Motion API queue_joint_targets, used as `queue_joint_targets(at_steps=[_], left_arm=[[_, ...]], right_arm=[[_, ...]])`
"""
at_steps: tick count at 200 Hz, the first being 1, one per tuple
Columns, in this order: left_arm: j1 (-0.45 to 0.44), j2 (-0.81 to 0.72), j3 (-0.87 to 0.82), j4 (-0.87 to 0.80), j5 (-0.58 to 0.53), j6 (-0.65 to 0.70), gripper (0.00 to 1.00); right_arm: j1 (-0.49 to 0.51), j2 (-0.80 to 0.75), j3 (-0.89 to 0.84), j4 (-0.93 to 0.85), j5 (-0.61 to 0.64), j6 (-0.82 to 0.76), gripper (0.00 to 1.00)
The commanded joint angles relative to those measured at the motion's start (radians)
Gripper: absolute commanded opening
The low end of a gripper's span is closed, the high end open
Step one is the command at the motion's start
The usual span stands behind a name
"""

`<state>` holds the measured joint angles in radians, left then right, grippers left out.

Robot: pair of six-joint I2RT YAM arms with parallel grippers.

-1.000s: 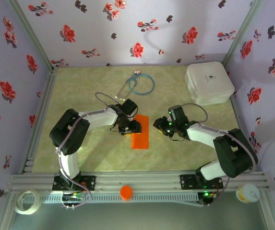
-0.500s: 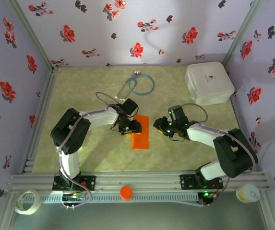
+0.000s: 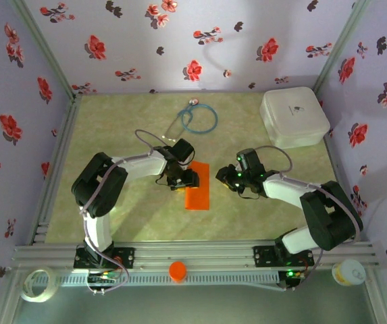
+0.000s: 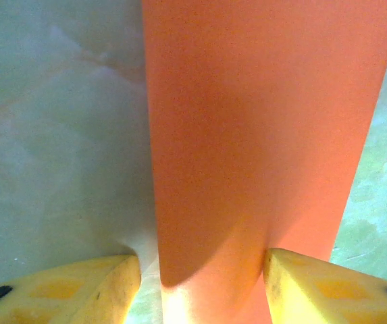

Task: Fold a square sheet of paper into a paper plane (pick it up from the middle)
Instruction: Fold the square sheet of paper at the center of the table.

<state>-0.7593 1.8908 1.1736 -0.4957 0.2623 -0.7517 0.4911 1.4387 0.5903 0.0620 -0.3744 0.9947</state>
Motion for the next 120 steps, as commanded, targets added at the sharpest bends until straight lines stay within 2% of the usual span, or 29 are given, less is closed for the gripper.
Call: queue_joint_targets(at_steps=[1, 10, 46, 120], left_arm=[[-0.005, 0.121, -0.06, -0.02, -0.099, 0.023, 0.55], [-0.006, 0.121, -0.06, -0.02, -0.096, 0.025, 0.55], [-0.006, 0.119, -0.068, -0.018, -0.097, 0.031, 0.55], [-0.008, 0.129, -0.062, -0.016, -0.093, 0.037, 0.55]], right_arm=[[0.011, 0.02, 0.014, 0.03, -0.027, -0.013, 0.3], [0.018, 0.031, 0.023, 0.044, -0.041, -0.022, 0.2], [0.058, 0.094, 0.07, 0.041, -0.037, -0.039, 0.0], [0.087, 0.207, 0.126, 0.068, -0.056, -0.034, 0.0]])
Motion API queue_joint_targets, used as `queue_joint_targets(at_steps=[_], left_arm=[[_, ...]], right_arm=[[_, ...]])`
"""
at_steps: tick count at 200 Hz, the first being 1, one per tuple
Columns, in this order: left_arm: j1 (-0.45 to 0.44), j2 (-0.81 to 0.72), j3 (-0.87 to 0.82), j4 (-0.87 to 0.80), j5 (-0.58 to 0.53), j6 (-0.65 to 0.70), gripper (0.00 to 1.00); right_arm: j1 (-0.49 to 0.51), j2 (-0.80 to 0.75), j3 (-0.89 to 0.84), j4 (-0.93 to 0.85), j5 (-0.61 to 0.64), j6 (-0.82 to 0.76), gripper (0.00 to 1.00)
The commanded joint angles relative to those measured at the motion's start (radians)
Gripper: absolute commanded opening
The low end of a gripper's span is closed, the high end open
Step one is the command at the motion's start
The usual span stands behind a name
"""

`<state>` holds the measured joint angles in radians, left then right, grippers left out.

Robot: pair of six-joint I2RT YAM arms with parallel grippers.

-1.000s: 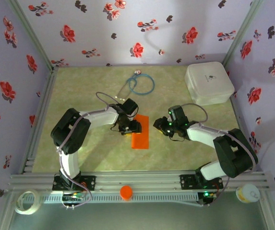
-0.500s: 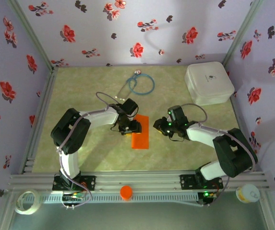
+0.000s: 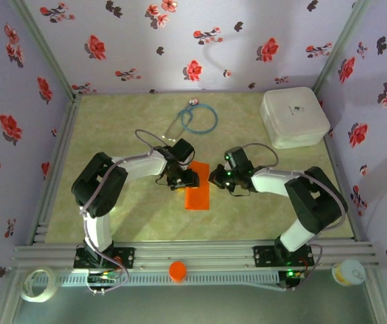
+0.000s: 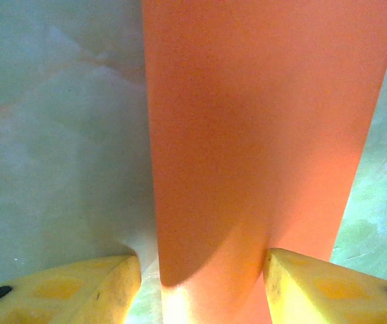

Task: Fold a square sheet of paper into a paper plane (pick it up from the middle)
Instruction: Fold the square sheet of paper at the center of the table, then hold the square sheet of paper at the center of the table.

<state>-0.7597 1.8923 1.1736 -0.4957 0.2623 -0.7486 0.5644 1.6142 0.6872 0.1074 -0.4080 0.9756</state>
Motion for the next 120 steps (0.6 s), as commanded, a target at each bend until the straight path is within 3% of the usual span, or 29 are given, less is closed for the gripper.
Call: queue_joint_targets(at_steps=[1, 75, 120], left_arm=[[-0.008, 0.128, -0.062, -0.015, -0.092, 0.034, 0.55], [-0.009, 0.136, -0.057, -0.018, -0.092, 0.045, 0.55], [-0.01, 0.14, -0.057, -0.019, -0.09, 0.047, 0.55]], right_arm=[[0.014, 0.032, 0.03, 0.023, -0.022, -0.015, 0.0], [0.012, 0.011, 0.025, -0.009, 0.029, -0.023, 0.0], [0.02, 0.056, 0.044, 0.046, -0.048, -0.013, 0.0]])
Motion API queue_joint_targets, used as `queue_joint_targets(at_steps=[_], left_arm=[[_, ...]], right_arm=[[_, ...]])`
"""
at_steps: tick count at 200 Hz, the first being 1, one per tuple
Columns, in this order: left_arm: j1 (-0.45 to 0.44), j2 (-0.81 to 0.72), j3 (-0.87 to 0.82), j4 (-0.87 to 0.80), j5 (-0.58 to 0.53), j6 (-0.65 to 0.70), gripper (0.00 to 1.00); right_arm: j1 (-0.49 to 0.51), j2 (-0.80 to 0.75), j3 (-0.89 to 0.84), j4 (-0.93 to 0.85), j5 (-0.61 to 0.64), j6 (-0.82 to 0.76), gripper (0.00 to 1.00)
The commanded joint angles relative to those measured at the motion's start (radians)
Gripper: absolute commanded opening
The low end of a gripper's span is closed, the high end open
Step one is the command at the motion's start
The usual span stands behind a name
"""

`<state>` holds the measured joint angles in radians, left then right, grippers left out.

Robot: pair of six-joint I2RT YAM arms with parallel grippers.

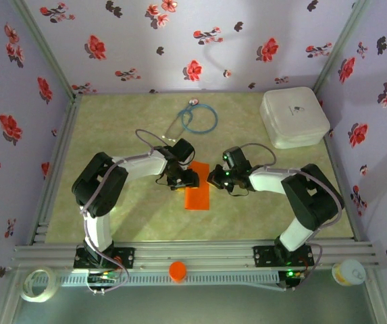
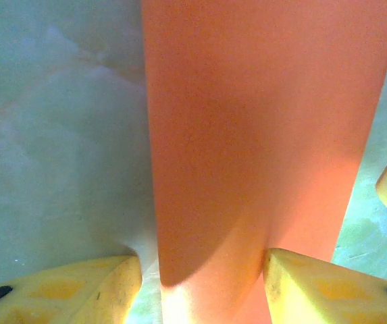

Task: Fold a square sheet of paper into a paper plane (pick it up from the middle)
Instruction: Hold the square sheet of paper at the center of the table.

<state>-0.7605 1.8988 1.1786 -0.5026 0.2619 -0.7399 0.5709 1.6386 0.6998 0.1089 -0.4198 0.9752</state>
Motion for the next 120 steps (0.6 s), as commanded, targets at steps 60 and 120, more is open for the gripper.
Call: queue_joint_targets(at_steps=[60, 120], left_arm=[[-0.008, 0.135, -0.062, -0.011, -0.09, 0.038, 0.55], [-0.013, 0.113, -0.051, -0.006, -0.084, 0.028, 0.55]], right_arm=[[0.027, 0.096, 0.064, 0.018, -0.046, -0.024, 0.0], [0.02, 0.157, 0.033, -0.118, 0.007, -0.144, 0.0]])
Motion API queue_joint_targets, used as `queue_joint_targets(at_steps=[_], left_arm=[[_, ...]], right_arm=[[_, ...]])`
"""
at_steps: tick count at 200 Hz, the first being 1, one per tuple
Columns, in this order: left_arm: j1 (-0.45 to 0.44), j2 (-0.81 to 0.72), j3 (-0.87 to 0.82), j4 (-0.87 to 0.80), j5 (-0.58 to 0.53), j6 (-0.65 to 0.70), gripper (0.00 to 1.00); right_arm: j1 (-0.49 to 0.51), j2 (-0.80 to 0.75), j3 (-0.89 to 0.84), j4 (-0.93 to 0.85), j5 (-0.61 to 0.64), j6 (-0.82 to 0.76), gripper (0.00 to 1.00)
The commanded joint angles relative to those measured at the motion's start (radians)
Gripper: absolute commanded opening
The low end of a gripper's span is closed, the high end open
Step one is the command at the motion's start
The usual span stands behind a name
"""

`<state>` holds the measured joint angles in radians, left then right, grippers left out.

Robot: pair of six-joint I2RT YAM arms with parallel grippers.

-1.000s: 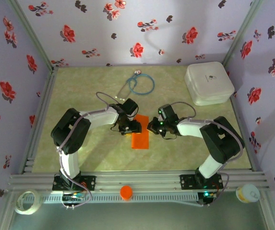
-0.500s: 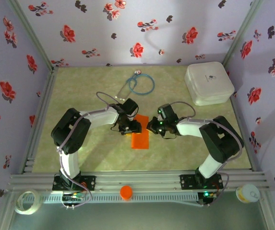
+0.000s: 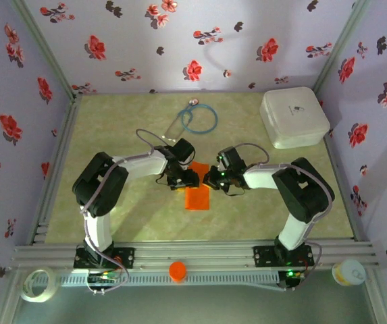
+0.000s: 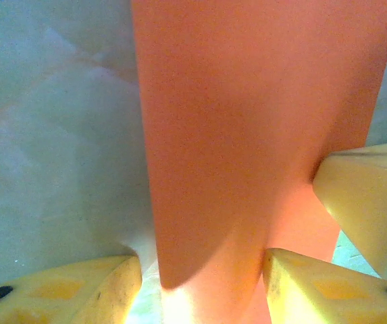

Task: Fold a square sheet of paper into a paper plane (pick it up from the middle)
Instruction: Hold the square sheet of paper at the center of the table.

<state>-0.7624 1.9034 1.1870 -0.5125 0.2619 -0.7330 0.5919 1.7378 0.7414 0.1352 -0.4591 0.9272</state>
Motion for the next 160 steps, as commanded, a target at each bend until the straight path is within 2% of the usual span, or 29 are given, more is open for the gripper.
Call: queue_joint_targets(at_steps=[1, 60, 120, 145, 160], left_arm=[[-0.011, 0.107, -0.059, 0.003, -0.084, 0.02, 0.55], [-0.009, -0.088, -0.059, 0.048, -0.083, -0.012, 0.59], [0.032, -0.287, -0.136, 0.129, -0.102, -0.046, 0.59], [0.07, -0.328, -0.187, 0.211, -0.025, -0.047, 0.51], [0.095, -0.318, -0.211, 0.295, 0.087, -0.044, 0.38]], right_arm=[[-0.001, 0.059, -0.007, -0.15, 0.049, -0.098, 0.0], [-0.024, 0.065, 0.086, -0.348, 0.067, -0.324, 0.0], [-0.041, 0.094, 0.108, -0.341, 0.045, -0.333, 0.0], [-0.041, 0.095, 0.092, -0.305, 0.033, -0.308, 0.0], [-0.041, 0.097, 0.088, -0.302, 0.042, -0.3, 0.0]])
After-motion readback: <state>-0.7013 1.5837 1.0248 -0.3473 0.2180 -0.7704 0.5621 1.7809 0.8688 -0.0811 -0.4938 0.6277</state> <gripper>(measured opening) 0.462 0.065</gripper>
